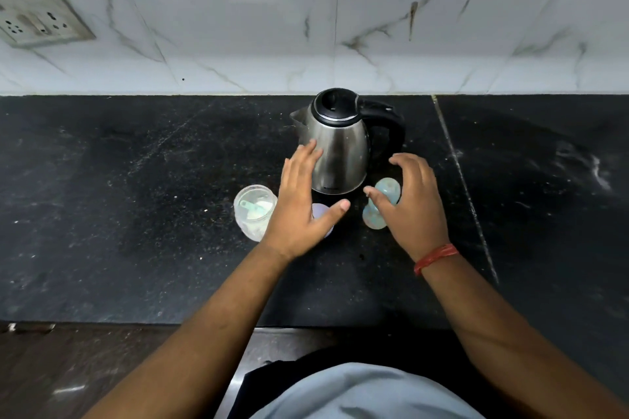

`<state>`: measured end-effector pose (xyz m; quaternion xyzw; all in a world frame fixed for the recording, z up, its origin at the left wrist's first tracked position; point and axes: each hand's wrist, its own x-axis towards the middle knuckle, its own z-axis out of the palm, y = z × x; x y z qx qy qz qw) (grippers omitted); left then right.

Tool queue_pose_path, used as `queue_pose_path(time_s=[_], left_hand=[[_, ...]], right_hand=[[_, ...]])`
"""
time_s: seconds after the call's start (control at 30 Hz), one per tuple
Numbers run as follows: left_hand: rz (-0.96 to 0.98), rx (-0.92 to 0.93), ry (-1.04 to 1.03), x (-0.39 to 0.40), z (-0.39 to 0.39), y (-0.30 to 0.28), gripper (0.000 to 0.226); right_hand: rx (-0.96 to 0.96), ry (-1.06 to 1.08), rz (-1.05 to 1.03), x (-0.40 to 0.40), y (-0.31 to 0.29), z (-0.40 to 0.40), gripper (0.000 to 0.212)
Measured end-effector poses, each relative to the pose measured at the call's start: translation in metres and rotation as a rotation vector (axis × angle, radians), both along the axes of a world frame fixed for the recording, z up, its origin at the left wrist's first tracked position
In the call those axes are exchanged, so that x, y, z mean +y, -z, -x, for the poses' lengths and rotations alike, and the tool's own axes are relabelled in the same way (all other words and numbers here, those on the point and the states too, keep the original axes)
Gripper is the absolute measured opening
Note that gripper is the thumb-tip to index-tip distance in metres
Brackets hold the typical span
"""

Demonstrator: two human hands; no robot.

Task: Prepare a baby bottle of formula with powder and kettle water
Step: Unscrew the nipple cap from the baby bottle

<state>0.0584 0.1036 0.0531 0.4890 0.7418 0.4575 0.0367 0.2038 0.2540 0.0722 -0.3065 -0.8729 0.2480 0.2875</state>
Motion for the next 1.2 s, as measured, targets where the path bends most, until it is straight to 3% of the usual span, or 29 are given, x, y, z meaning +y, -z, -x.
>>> queue_pose_path(time_s=[0.17, 0.27, 0.47, 0.7, 0.9, 1.2], left_hand=[[0.071, -0.141, 0.095, 0.015, -0.025, 0.012, 0.087], [0.154, -0.191, 0.105, 0.024, -0.034, 0.021, 0.087], [0.263, -0.207, 0.121, 0.036, -0.036, 0.038, 0.082], [0.301, -0.216, 0.088, 0.038, -0.033, 0.042, 0.081], [0.269, -0.199, 0.066, 0.03, -0.031, 0.031, 0.066], [0.267, 0.135, 0.022, 0.019, -0.023, 0.024, 0.046]], right_hand=[[-0.187, -0.02, 0.146, 0.017, 0.013, -0.017, 0.073], [-0.25, -0.064, 0.202, 0.022, 0.022, -0.02, 0.069], [-0.262, -0.095, 0.22, 0.027, 0.024, -0.017, 0.051], [-0.253, -0.086, 0.341, 0.029, 0.02, -0.01, 0.047], [-0.136, -0.121, 0.637, 0.019, 0.009, 0.005, 0.042], [-0.288, -0.16, 0.6, 0.009, -0.018, 0.018, 0.039]])
